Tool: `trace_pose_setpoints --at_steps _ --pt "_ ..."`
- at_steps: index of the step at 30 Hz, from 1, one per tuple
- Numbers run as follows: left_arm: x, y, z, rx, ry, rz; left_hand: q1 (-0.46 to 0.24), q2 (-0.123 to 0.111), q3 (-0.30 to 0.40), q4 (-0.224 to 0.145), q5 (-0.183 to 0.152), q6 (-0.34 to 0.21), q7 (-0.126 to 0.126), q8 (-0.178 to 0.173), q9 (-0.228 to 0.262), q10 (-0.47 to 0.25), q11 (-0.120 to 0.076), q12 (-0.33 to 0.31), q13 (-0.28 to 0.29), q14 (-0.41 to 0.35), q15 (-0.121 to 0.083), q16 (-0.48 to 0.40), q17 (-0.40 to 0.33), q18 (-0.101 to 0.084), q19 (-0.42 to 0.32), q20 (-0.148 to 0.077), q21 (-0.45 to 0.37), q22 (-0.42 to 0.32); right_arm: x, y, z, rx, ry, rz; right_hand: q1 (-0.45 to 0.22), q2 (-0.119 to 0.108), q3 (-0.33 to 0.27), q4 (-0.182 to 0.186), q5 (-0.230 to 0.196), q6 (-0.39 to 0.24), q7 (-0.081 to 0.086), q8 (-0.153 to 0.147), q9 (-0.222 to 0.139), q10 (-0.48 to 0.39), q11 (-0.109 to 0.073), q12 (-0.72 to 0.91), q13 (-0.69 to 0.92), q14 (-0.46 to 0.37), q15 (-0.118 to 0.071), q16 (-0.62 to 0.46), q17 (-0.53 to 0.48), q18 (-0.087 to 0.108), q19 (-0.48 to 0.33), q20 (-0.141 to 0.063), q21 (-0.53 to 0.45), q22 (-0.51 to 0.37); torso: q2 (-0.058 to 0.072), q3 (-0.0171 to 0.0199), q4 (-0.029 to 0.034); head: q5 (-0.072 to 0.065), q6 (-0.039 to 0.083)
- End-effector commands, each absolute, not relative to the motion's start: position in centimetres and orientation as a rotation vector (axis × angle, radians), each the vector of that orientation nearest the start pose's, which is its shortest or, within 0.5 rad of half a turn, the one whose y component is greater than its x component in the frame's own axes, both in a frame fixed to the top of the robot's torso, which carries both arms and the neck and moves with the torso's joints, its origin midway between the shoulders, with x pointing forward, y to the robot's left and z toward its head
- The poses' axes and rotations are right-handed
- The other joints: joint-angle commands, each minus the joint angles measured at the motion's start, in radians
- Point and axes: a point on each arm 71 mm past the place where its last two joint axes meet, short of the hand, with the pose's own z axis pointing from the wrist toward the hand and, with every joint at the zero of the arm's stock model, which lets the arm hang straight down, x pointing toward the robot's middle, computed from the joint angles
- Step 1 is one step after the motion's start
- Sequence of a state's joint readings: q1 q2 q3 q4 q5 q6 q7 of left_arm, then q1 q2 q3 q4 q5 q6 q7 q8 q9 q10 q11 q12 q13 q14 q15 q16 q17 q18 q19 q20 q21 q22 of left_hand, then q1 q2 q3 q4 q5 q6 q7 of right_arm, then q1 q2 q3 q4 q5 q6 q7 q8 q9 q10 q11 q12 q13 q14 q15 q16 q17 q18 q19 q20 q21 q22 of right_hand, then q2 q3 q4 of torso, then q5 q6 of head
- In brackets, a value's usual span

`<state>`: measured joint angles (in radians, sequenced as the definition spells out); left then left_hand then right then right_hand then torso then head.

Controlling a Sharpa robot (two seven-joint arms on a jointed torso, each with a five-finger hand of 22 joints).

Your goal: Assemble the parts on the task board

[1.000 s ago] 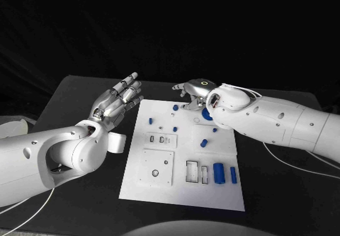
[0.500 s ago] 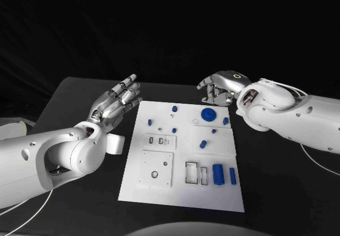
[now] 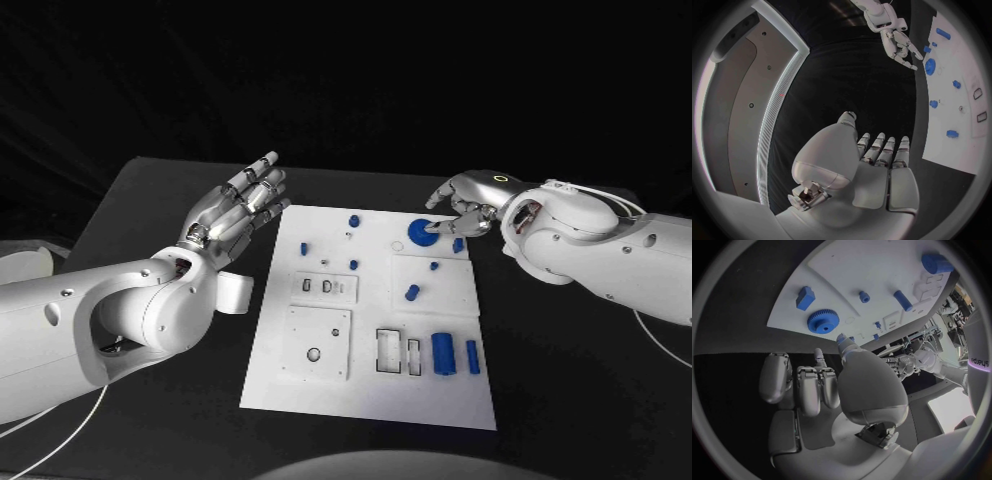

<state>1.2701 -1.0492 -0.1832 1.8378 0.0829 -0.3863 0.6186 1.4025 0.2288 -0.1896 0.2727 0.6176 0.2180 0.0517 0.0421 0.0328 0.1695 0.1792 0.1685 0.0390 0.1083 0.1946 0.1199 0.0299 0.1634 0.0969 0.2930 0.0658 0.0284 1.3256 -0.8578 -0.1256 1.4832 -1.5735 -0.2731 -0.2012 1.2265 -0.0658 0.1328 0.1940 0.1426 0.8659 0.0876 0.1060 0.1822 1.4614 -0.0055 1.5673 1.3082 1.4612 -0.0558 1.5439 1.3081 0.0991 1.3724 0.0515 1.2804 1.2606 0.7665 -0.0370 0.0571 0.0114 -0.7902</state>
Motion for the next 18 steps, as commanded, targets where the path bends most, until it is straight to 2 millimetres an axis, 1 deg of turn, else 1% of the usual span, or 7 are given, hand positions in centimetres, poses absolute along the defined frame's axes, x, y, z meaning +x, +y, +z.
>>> trace_pose_setpoints --at_steps 1,8,11,15,18 --pt "41.9 22.1 -16.2 -1.079 1.302 -1.682 0.013 0.0 0.009 -0.002 0.006 0.001 0.009 0.003 0.0 0.0 0.009 0.006 0.001 0.002 0.007 0.007 0.001 0.005 0.01 -0.001 0.006 0.001 50.6 -22.5 -16.4 -0.253 1.683 0.373 -0.013 -0.002 -0.01 0.002 -0.009 -0.011 0.001 -0.008 -0.001 0.109 0.005 0.004 0.263 0.102 -0.003 0.009 0.24 -0.022 0.011 0.0 0.017 0.02 0.0 -0.0012 0.0013 0.001 -0.002" --pt "41.9 22.2 -16.2 -1.08 1.303 -1.682 0.013 0.0 0.009 -0.002 0.006 0.001 0.009 0.003 0.0 0.0 0.009 0.006 0.001 0.002 0.007 0.007 0.001 0.005 0.01 -0.001 0.006 0.001 50.6 -22.4 -17.2 -0.263 1.701 0.368 -0.012 0.0 -0.012 0.003 -0.013 -0.018 0.003 -0.014 -0.004 0.109 0.007 0.004 0.263 0.102 -0.003 0.009 0.24 -0.022 0.011 0.001 0.023 0.027 -0.001 -0.0019 -0.001 0.004 -0.004" --pt "41.9 22.1 -16.2 -1.08 1.304 -1.683 0.014 0.0 0.009 -0.002 0.006 0.001 0.01 0.003 0.0 0.0 0.01 0.007 0.001 0.003 0.008 0.008 0.001 0.004 0.011 0.0 0.006 0.001 50.6 -22.3 -17.4 -0.266 1.707 0.367 0.001 0.004 -0.009 -0.006 0.017 -0.016 0.006 -0.016 -0.006 0.109 0.009 0.004 0.263 0.1 -0.001 0.006 0.236 -0.021 0.006 0.002 0.022 0.029 0.0 -0.0021 -0.0006 0.004 -0.005" --pt "41.9 22.1 -16.2 -1.08 1.307 -1.686 0.014 0.0 0.01 -0.002 0.006 0.001 0.01 0.003 0.0 0.0 0.01 0.007 0.001 0.003 0.008 0.008 0.001 0.004 0.011 0.0 0.006 0.002 50.7 -22.2 -17.7 -0.268 1.712 0.365 0.005 0.006 -0.009 -0.009 0.03 -0.014 0.007 -0.016 -0.006 0.109 0.011 0.004 0.263 0.095 0.001 -0.004 0.224 -0.018 -0.003 0.004 0.012 0.021 -0.001 -0.0018 -0.0017 0.006 -0.009" --pt "41.9 22.0 -16.2 -1.08 1.309 -1.688 0.015 0.0 0.01 -0.002 0.006 0.001 0.01 0.003 0.0 0.0 0.011 0.008 0.001 0.003 0.009 0.009 0.002 0.003 0.012 0.0 0.007 0.002 50.8 -22.2 -17.9 -0.269 1.719 0.361 0.016 0.009 -0.006 -0.017 0.054 -0.008 0.009 -0.015 -0.006 0.109 0.012 0.004 0.263 0.093 0.002 -0.008 0.22 -0.017 -0.01 0.005 0.008 0.02 -0.001 -0.0013 -0.0007 0.004 -0.01"
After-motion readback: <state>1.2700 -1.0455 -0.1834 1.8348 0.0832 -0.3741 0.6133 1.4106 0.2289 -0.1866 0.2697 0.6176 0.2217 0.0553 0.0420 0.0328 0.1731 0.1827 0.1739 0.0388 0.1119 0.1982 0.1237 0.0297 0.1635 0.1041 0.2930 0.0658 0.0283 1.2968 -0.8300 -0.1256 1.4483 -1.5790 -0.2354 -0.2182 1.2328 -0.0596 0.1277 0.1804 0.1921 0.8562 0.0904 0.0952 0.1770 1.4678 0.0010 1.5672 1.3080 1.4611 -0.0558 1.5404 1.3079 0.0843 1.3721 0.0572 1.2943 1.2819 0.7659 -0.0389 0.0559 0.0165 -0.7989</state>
